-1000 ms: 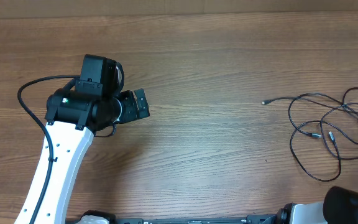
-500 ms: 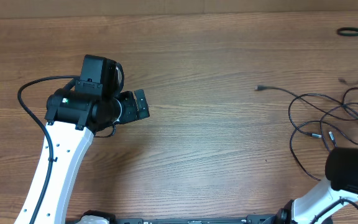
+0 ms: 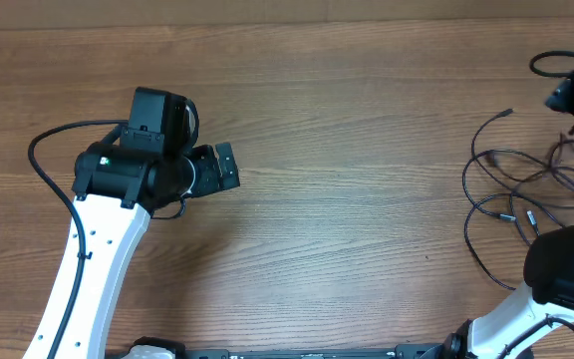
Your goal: Untangle cables
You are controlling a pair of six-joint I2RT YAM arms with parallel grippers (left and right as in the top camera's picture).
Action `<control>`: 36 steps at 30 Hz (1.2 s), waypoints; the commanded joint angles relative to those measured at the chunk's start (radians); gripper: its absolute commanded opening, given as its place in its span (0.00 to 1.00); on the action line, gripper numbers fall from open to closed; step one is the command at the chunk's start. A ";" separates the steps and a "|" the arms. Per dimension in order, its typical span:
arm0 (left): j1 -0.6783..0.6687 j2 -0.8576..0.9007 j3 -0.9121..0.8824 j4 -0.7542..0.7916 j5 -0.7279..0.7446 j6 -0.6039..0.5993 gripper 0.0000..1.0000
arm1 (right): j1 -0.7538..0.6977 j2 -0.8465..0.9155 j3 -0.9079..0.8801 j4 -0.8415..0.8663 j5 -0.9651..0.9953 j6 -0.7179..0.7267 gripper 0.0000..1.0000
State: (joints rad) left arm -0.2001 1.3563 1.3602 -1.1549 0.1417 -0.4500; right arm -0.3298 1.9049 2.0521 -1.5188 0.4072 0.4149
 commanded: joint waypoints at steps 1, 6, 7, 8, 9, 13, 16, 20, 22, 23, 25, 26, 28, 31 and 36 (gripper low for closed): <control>0.002 0.003 0.001 0.040 -0.046 0.066 1.00 | -0.002 -0.018 -0.002 0.001 -0.285 -0.137 0.95; 0.002 0.003 0.002 0.125 -0.120 0.138 1.00 | 0.028 -0.020 -0.002 -0.034 -0.570 -0.314 0.98; 0.000 0.003 0.002 0.132 -0.148 0.150 1.00 | 0.045 -0.022 -0.002 -0.045 -0.567 -0.313 1.00; -0.002 0.003 0.002 0.131 -0.176 0.156 1.00 | 0.063 -0.024 -0.002 -0.053 -0.566 -0.314 1.00; -0.003 0.003 0.002 0.119 -0.220 0.158 1.00 | 0.088 -0.029 -0.002 -0.060 -0.566 -0.317 1.00; -0.003 0.003 0.001 -0.021 -0.330 0.140 1.00 | 0.196 -0.055 -0.002 -0.090 -0.544 -0.323 1.00; -0.002 0.003 0.001 -0.165 -0.372 0.103 1.00 | 0.289 -0.082 -0.003 -0.132 -0.496 -0.313 1.00; -0.002 0.003 0.001 -0.333 -0.404 0.005 1.00 | 0.392 -0.137 -0.008 -0.167 -0.444 -0.260 1.00; -0.002 0.003 0.001 -0.394 -0.403 -0.016 1.00 | 0.426 -0.185 -0.030 -0.157 -0.442 -0.242 1.00; -0.002 0.003 0.001 -0.415 -0.404 -0.025 1.00 | 0.436 -0.212 -0.044 -0.150 -0.442 -0.230 1.00; -0.002 -0.005 0.001 -0.452 -0.401 -0.038 1.00 | 0.453 -0.287 -0.097 -0.127 -0.442 -0.220 1.00; -0.002 -0.013 0.001 -0.462 -0.395 -0.038 0.99 | 0.454 -0.320 -0.126 -0.113 -0.442 -0.211 1.00; -0.002 -0.045 0.001 -0.471 -0.382 -0.037 0.99 | 0.454 -0.402 -0.204 -0.072 -0.442 -0.206 1.00; -0.003 -0.164 -0.005 -0.455 -0.378 -0.037 1.00 | 0.454 -0.611 -0.431 0.062 -0.442 -0.205 1.00; -0.003 -0.394 -0.056 -0.364 -0.376 -0.028 1.00 | 0.454 -0.888 -0.709 0.246 -0.442 -0.205 1.00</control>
State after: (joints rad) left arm -0.2012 1.1149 1.3357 -1.5543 -0.2283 -0.4656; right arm 0.1249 1.1534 1.4689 -1.3304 -0.0444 0.2016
